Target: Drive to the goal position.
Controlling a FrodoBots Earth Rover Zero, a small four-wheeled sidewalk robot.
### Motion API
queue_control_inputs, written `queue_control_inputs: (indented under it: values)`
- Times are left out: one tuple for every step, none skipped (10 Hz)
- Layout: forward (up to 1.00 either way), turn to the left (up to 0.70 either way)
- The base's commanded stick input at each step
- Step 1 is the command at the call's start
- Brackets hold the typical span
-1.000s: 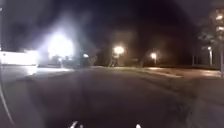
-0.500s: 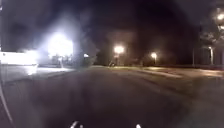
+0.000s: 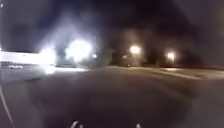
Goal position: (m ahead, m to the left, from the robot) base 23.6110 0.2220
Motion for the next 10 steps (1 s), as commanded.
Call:
queue_control_inputs:
  values:
    - [0.5, 0.0]
    - [0.5, 0.0]
    - [0.5, 0.0]
    - [0.5, 0.0]
    - [0.5, 0.0]
    - [0.5, 0.0]
    - [0.5, 0.0]
    - [0.5, 0.0]
    - [0.5, 0.0]
    - [0.5, 0.0]
